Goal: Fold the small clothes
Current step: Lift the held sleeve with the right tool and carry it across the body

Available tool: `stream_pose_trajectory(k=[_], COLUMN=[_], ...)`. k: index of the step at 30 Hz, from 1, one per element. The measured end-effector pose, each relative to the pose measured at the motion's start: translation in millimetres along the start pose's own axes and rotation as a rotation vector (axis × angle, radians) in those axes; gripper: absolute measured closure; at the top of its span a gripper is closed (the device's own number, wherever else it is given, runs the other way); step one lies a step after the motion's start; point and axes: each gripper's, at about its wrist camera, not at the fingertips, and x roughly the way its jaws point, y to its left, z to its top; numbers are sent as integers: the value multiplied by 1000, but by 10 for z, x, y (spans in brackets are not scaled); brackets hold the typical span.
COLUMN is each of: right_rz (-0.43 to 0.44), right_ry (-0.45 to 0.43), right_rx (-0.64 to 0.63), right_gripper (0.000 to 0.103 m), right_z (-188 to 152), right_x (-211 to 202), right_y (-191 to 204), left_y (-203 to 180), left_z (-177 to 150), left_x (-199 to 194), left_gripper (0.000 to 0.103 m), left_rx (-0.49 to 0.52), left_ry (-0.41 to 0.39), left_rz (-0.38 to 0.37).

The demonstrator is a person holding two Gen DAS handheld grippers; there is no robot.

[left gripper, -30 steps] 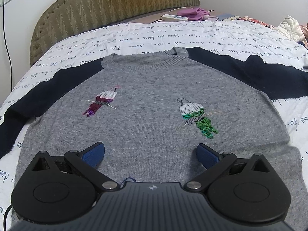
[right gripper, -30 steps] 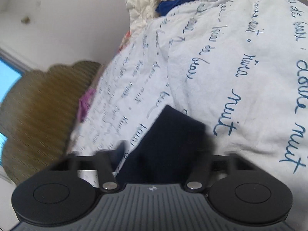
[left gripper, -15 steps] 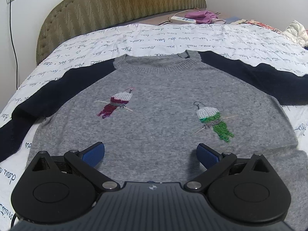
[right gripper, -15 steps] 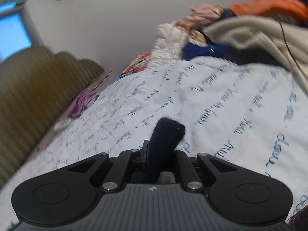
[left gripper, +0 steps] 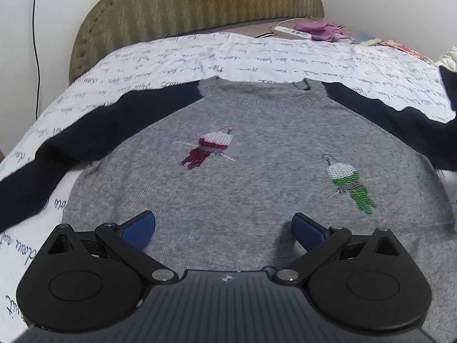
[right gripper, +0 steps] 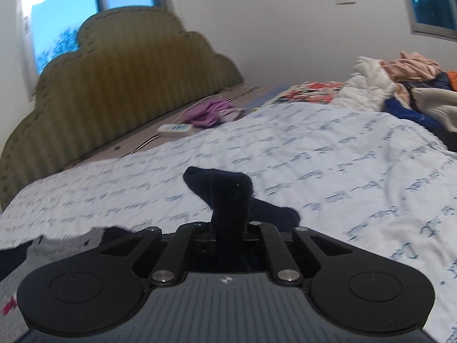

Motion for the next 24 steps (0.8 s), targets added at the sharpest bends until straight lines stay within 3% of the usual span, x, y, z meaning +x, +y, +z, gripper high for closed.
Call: stream_pose_trajectory(k=[11, 24], right_rz=[117, 186], right_ry=[57, 82], right_rx=[-122, -225], right_gripper=[96, 96], right_z=[-186, -314], right_x=[63, 109], right_y=[933, 1762], left_y=[138, 371], left_z=[-56, -85], left_x=[-43, -70], left_gripper=[0, 0], left_rx=[16, -17], left_ry=[-12, -8], left_rz=[29, 37])
